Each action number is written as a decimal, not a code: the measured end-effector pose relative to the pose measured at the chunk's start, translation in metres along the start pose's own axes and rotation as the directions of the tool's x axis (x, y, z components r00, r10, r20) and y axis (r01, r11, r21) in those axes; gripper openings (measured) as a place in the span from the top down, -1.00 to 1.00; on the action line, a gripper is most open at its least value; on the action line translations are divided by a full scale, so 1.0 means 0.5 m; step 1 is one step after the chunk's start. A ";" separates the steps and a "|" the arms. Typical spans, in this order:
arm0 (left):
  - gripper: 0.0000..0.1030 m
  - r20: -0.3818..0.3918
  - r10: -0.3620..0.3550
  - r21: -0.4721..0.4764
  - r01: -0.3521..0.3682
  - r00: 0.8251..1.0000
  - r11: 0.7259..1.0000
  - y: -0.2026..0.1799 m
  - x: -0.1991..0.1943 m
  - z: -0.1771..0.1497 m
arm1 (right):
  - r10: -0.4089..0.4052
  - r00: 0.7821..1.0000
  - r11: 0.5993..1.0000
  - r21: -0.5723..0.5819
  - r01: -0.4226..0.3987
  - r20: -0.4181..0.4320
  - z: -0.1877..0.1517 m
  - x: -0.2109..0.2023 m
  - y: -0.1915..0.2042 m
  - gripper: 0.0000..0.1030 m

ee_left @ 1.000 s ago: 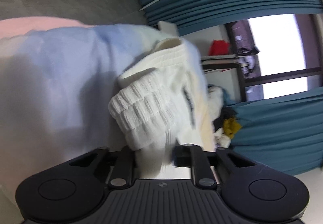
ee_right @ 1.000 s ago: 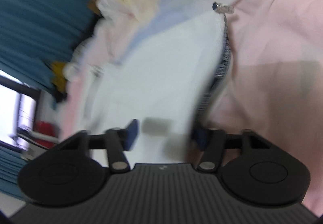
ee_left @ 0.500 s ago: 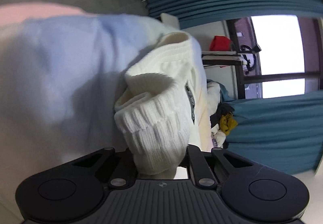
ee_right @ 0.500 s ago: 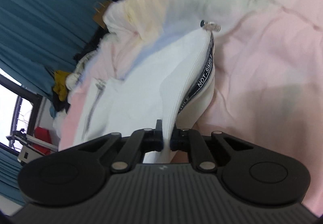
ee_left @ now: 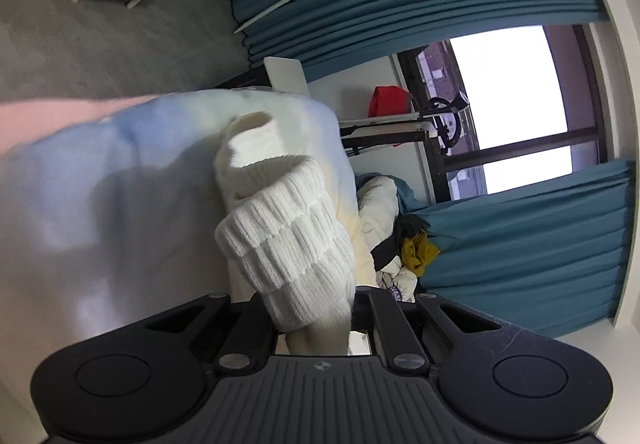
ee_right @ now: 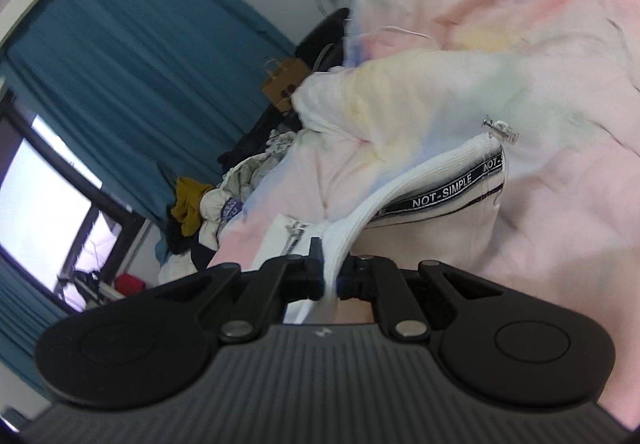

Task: Fold clothes
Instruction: 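Grasp the taped hem with the right tool while the left tool holds the cuff, then open both tools to release cuff and hem onto the bed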

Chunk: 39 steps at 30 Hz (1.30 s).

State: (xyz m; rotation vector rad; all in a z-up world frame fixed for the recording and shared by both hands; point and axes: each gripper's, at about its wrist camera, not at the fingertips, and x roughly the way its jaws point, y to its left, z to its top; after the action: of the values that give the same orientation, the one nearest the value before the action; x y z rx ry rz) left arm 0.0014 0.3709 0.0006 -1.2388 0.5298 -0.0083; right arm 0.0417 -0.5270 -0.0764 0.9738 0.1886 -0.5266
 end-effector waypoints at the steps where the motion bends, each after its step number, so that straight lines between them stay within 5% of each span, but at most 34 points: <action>1: 0.85 0.002 0.003 0.001 -0.003 1.000 1.000 -0.019 0.014 0.009 | 0.000 1.000 1.000 -0.007 0.000 -0.008 0.007 0.026 0.019 0.84; 10: 0.84 0.067 0.018 -0.015 -0.017 0.998 1.000 -0.109 0.296 0.103 | -0.068 0.995 0.986 -0.154 0.057 -0.073 0.024 0.336 0.213 0.84; 17: 0.83 0.036 0.188 0.042 -0.189 0.982 0.981 -0.119 0.583 0.179 | -0.131 0.983 0.949 -0.303 0.088 -0.126 -0.043 0.622 0.302 0.84; 20: 0.81 0.032 0.260 0.086 -0.261 0.965 0.961 -0.107 0.669 0.189 | -0.169 0.974 0.899 -0.429 0.088 -0.154 -0.088 0.707 0.300 0.81; 25: 0.76 0.011 0.276 0.118 -0.275 0.961 0.954 -0.092 0.705 0.189 | -0.165 0.973 0.880 -0.469 0.070 -0.165 -0.106 0.716 0.291 0.77; 29: 0.41 -0.024 0.222 0.144 -0.216 0.975 0.966 -0.101 0.651 0.181 | -0.157 0.970 0.876 -0.480 0.051 -0.183 -0.085 0.668 0.308 0.62; 34: -0.24 -0.019 0.151 0.194 -0.144 0.988 0.970 -0.130 0.523 0.150 | -0.083 0.985 0.876 -0.483 -0.001 -0.152 -0.060 0.532 0.310 -0.40; 36: -0.49 -0.018 0.148 0.174 -0.143 0.989 0.974 -0.113 0.478 0.123 | -0.045 0.989 0.883 -0.469 -0.028 -0.144 -0.049 0.475 0.306 -0.47; 39: -0.53 -0.015 0.145 0.145 -0.141 0.989 0.979 -0.086 0.411 0.084 | -0.017 0.985 0.903 -0.426 -0.059 -0.174 -0.049 0.406 0.286 -0.47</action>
State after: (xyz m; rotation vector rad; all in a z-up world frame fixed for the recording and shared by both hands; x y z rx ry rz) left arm 0.2102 0.3345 -0.0292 -1.0596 0.6292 0.0584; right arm 0.2904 -0.5115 -0.0621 0.5860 0.4323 -0.3568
